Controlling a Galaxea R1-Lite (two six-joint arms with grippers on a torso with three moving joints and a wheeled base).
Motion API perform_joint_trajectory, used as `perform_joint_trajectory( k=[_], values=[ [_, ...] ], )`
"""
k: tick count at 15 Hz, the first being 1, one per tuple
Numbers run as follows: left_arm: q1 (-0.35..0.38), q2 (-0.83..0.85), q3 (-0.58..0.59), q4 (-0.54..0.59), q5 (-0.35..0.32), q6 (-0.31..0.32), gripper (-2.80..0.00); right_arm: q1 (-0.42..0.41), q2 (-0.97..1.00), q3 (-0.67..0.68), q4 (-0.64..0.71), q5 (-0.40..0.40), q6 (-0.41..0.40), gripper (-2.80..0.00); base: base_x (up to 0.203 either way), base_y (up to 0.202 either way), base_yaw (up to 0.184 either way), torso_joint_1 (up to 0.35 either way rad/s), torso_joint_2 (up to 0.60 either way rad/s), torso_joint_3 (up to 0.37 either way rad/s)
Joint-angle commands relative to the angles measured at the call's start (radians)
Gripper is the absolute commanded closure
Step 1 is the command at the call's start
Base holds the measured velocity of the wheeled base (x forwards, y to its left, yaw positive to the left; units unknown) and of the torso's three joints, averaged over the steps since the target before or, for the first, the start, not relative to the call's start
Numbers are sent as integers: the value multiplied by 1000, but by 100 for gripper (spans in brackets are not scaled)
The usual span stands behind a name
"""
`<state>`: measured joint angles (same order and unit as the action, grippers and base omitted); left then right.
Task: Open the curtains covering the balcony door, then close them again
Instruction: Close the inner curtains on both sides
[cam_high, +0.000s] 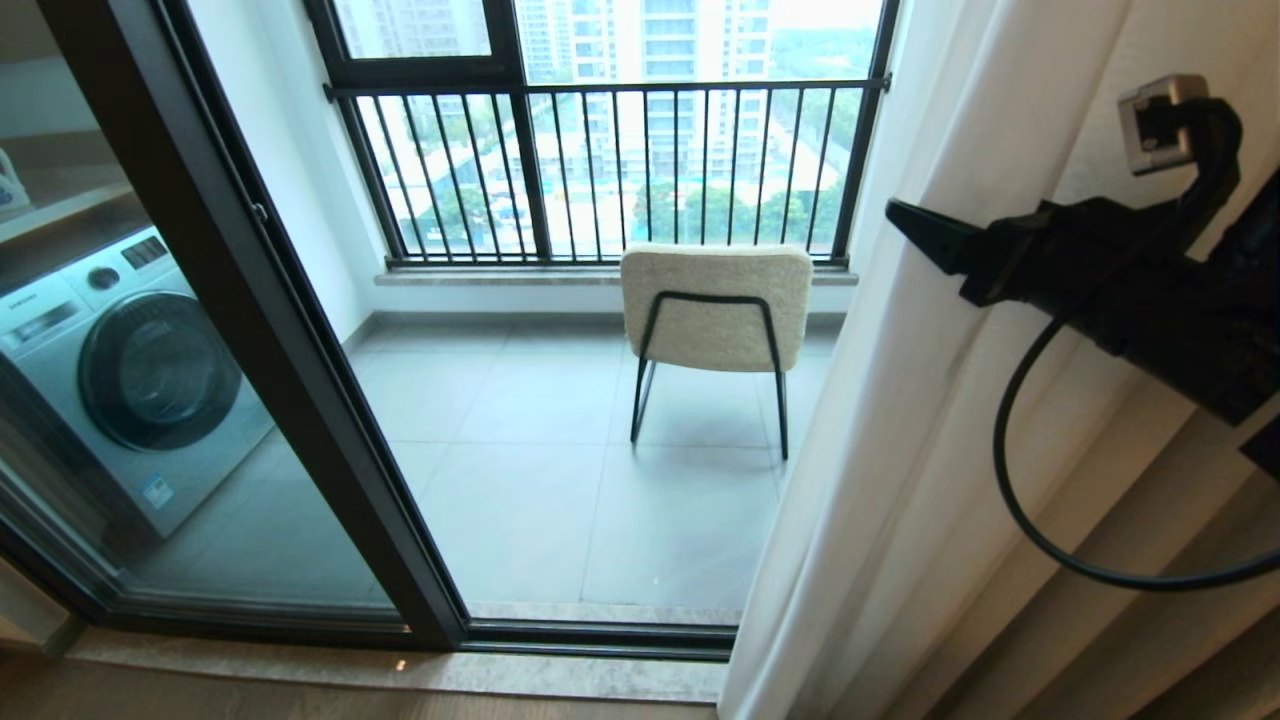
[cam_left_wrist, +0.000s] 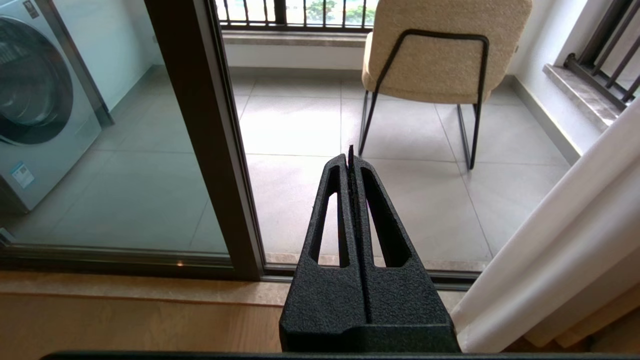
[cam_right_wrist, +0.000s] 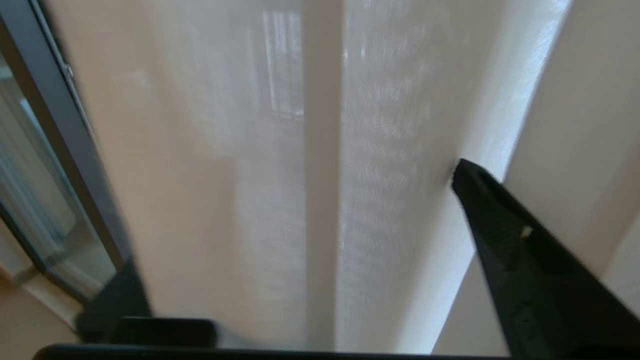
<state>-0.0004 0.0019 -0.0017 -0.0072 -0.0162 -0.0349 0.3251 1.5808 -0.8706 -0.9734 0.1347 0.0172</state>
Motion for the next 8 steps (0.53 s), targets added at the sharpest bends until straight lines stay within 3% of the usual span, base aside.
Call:
perform_joint_trajectory(
  k=[1, 8],
  values=[
    [-1, 0, 0, 0, -1, 0, 0, 2, 11, -1, -28, 0, 6, 0, 0, 0, 0, 0, 0, 0],
    [0, 0, 0, 0, 0, 0, 0, 0, -7, -8, -31, -1, 7, 0, 0, 0, 0, 0, 0, 0]
  ],
)
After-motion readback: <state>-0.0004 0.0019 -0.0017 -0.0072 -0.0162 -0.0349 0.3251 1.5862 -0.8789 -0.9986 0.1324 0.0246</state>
